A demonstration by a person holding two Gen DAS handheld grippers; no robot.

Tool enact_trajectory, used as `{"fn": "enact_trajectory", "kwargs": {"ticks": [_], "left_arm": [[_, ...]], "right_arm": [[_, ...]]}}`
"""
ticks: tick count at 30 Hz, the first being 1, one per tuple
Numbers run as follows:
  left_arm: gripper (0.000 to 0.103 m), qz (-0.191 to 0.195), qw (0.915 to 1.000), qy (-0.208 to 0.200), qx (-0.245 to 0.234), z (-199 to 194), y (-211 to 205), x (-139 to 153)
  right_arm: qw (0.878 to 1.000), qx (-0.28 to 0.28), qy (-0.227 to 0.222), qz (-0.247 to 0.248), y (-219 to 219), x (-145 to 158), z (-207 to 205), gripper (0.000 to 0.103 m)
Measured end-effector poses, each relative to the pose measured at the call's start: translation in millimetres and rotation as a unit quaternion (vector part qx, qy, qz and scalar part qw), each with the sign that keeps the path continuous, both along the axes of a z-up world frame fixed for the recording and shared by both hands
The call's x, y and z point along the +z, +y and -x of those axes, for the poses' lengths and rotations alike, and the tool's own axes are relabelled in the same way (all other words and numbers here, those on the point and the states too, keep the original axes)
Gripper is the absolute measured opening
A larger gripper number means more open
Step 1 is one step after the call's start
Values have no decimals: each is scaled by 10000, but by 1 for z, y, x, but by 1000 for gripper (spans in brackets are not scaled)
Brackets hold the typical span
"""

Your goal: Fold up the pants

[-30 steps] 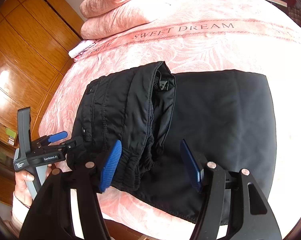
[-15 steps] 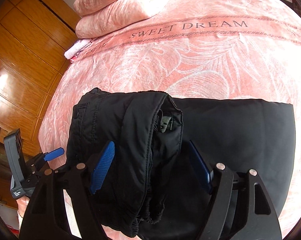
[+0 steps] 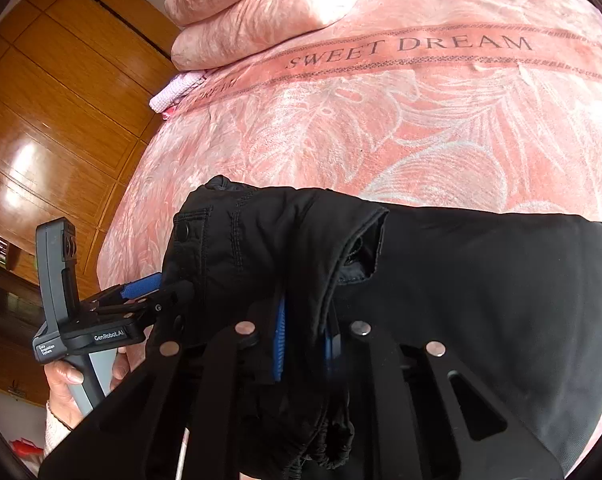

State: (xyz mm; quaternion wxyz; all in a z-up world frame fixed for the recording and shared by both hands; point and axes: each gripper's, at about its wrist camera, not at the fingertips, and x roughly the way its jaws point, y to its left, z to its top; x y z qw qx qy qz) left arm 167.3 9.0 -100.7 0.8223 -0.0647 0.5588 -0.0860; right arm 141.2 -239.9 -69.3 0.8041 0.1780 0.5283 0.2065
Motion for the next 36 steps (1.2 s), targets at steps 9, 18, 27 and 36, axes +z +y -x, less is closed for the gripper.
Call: {"fn": "enact_trajectory", "kwargs": {"ticks": [9,18,27,36], "left_arm": [[99,198,9997,-171,-21,13,2,27],[99,133,9968,-648,-444,31,-32,70],[99,-152,9949,-563,-819,35,-76,60],[99,-409,9931,-448,-1007,42,-98,44]], "right_arm": [[9986,146,-368,-339,-9,53,20,8],[9984,-208,-492,-202,-60,88,38,8],[9972,-719,-164,95,-119,72,44,8],[9920,-1225,311,74,-156,24,40,8]]}}
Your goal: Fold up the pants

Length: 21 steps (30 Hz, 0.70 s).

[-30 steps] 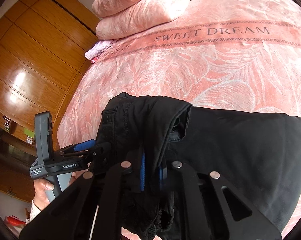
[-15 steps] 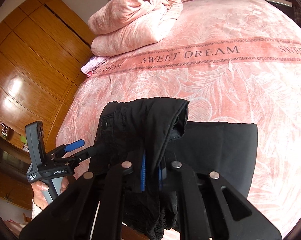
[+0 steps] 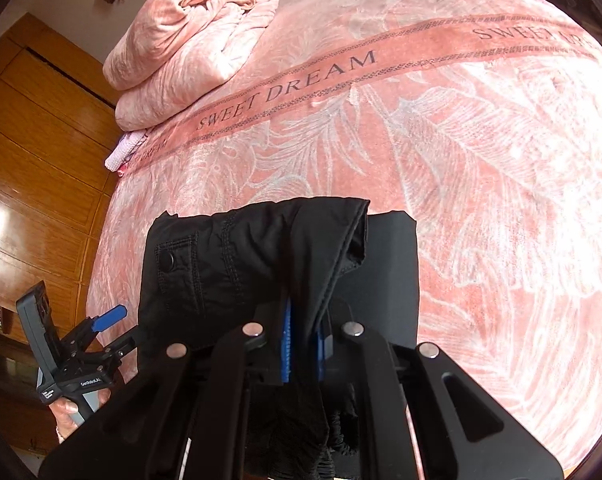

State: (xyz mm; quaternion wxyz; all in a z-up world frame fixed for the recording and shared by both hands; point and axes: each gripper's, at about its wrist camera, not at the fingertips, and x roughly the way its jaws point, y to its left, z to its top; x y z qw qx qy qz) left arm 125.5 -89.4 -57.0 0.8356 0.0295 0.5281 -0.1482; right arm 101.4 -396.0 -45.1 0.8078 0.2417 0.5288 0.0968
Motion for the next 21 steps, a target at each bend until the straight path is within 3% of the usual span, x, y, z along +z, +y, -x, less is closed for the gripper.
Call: {"fn": "enact_trajectory", "kwargs": {"ticks": [4,6,8,9,11,21], "left_arm": [[99,-149,9999,32,-6,1,-3,-8],[99,-206,9998,25,3,1,-3,-11],[99,-208,9998,51,38,1,-3,-14],[99,-209,9997,55,59,1,-3,-15],[99,-189,9997,86,92,1,-3,-17],[99,-79,9997,238,69,24,-1,-19]], "right_arm": [[9995,60,46,312,4,-11,-2,13],[9982,137,102,574,8,-14,-2,34],[9973,231,7,693,9,-12,2,40],[9971,262,12,713,9,-11,5,51],[9963,273,-62,808,8,-5,15,62],[9961,458,41,754,18,-11,75,63]]}}
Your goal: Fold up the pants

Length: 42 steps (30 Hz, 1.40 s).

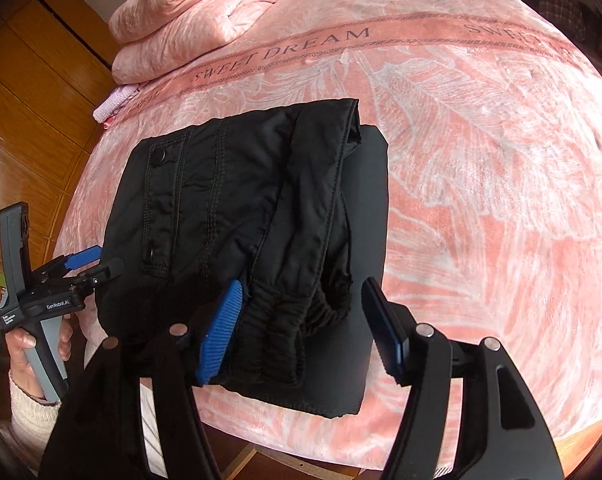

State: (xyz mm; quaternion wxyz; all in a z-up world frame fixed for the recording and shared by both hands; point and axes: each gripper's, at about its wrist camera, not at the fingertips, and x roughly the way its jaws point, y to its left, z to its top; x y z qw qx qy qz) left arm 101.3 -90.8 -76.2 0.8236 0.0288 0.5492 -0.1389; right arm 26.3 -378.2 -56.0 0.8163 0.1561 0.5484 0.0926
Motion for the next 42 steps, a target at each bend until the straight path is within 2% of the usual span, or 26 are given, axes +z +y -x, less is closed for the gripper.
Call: {"fn": "enact_trajectory", "kwargs": {"ticks": [4,6,7,9,14,19,25,27,29,30,32,38,42], "left_arm": [[99,15,10000,51,47,11,3,-4],[99,6,10000,59,66,14,3,-6],[99,3,9999,67,86,15,4,-6],[99,44,9999,101,123,17,7,-5],[99,84,9997,154,176,22,8,-6],[99,44,9999,123,48,30,0,-5],[99,-156,9998,55,-77,30,-8,-10],[99,-193,9998,47,-84,30,-7,-8],[99,-142,9998,71,-72,30,-5,-6],[99,-126,9999,77,-56,30,-4,-4],[99,-99,9999,57,-31,31,-3,-1],[99,-122,9995,-276,111,43,-4,22],[99,-38,9988,-454,166,49,-5,38]], "right_arm": [[9992,-107,91,-372,1,-12,9,62],[9982,-138,87,-574,1,-16,10,49],[9976,-207,86,-653,0,-17,11,48],[9972,-257,40,-703,0,-17,12,38],[9984,-206,-130,-516,3,-6,18,29],[9992,-231,-103,-300,1,4,25,28],[9986,-431,163,-272,-5,-28,21,29],[9981,-495,174,-323,-6,-30,22,31],[9987,-433,134,-217,-3,-26,23,36],[9990,-406,118,-140,-2,-22,24,43],[9991,-406,34,76,1,-13,28,52],[9958,-477,-363,687,15,19,46,47],[9948,-402,-613,705,31,36,51,46]]}}
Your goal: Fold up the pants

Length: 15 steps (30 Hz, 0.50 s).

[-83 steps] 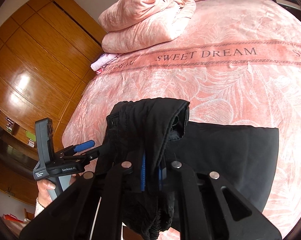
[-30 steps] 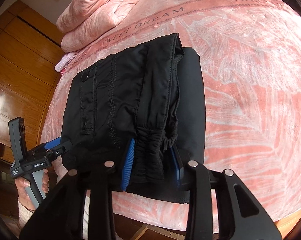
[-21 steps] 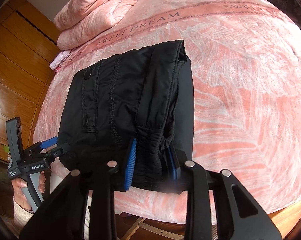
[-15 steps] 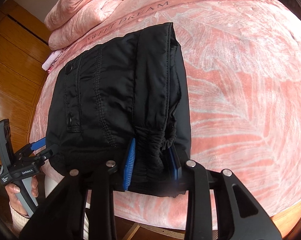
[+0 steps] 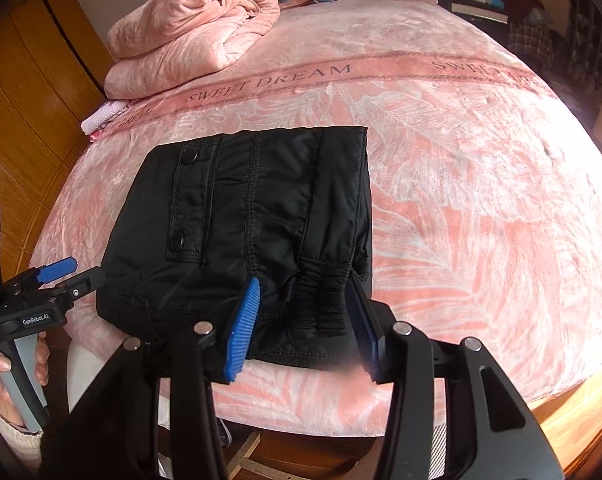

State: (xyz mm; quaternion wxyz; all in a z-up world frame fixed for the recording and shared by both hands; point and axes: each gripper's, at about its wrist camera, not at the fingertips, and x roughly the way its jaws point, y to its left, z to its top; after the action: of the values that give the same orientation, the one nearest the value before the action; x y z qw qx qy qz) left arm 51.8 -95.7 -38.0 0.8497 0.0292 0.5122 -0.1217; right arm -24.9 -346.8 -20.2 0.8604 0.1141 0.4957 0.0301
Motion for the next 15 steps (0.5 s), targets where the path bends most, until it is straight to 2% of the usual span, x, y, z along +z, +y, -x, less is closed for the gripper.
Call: {"fn": "enact_trajectory", "kwargs": {"ticks": [5,10,15], "left_arm": [[99,142,9999,-50,52,2,2,5],[99,90,9998,138,100,-2,5,-12],[99,115,9992,352,170,-6,8,-33]], "right_arm": [[9998,67,14,167,20,-4,-8,46],[9995,4,291,109,27,-25,-12,45],[9991,15,363,239,29,-37,-15,43]]}}
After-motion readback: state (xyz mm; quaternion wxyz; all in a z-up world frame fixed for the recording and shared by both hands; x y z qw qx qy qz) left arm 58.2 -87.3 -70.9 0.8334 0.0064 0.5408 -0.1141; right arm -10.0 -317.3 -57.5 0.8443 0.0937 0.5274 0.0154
